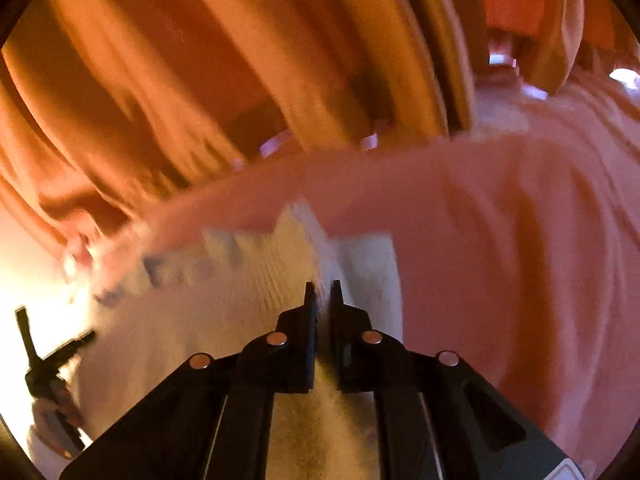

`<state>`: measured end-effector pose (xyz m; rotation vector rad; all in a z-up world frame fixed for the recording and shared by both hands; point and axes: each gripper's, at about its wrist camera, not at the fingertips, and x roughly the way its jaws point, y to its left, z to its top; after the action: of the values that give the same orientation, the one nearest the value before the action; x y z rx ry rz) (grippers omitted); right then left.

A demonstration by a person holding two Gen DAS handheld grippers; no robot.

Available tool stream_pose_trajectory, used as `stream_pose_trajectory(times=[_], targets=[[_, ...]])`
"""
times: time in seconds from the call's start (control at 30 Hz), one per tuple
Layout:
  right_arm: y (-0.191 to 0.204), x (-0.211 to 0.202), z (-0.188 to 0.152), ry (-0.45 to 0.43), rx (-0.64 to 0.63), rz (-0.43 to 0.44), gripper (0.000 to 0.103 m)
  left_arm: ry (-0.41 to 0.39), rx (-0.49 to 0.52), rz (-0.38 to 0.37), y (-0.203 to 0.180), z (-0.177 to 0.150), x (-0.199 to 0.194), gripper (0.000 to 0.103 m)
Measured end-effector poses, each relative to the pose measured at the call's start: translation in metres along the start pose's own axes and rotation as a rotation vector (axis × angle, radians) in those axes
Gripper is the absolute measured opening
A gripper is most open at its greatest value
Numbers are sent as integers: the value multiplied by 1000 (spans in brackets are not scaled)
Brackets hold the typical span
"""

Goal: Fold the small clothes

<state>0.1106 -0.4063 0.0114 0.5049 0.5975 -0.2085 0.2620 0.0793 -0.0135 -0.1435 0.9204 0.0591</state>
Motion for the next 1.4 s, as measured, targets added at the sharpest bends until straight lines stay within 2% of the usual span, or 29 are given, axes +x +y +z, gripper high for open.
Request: stream_pose_trajectory(times=[0.07,0.17,0.23,0.3,0.37,0.43,0.57,0.73,0.77,0.87,0.93,0.97,1.13,1.2,1.23,1.27,1.3,1.33,1.37,1.4], targets=[[-8,0,5,-27,-11,-42,6,-8,-23,3,6,-1,10,42],[-25,33,-8,107,-26,-137,7,-39,-23,0,6,-2,10,43],[-12,23,-7,74,-43,-123,9,-39,-12,-1,6,-1,7,43],[7,3,-1,-8,-81,-118,16,-34,-31,-15,11,-1,3,43],[24,-14,-2,-65,-97,-89,19,-47,-90,-57,17,-6,-13,41],[40,-22,-12,-68,-103,-2,19,-52,-129,-88,23,-15,-37,41],[87,-13,-43,53,-167,184,19,-40,-216,-132,43,-53,-76,49],[150,-5,-72,134,-325,314,18,-22,-288,-150,53,-110,-100,55],[158,-1,-78,151,-344,324,18,-25,-305,-163,53,-117,-103,63],[176,25,-101,250,-413,299,15,-30,-414,-175,56,-131,-104,66],[174,45,-116,318,-418,257,14,-11,-466,-144,58,-136,-101,66],[172,47,-119,296,-414,267,12,1,-478,-124,58,-139,-98,66],[172,47,-118,308,-418,267,12,-7,-438,-46,46,-129,-86,66],[173,47,-117,309,-417,267,12,-8,-459,-25,46,-121,-81,66],[174,47,-119,309,-415,269,12,-2,-486,-16,46,-117,-78,65],[175,50,-117,312,-412,270,12,-2,-505,-24,46,-113,-77,50],[175,50,-117,315,-407,274,12,2,-515,-54,45,-110,-76,25],[175,49,-116,318,-401,278,12,21,-517,-86,40,-103,-75,18],[174,48,-116,321,-397,281,12,15,-504,-85,34,-96,-79,12],[172,47,-114,322,-383,287,12,-11,-478,-92,25,-88,-86,10]])
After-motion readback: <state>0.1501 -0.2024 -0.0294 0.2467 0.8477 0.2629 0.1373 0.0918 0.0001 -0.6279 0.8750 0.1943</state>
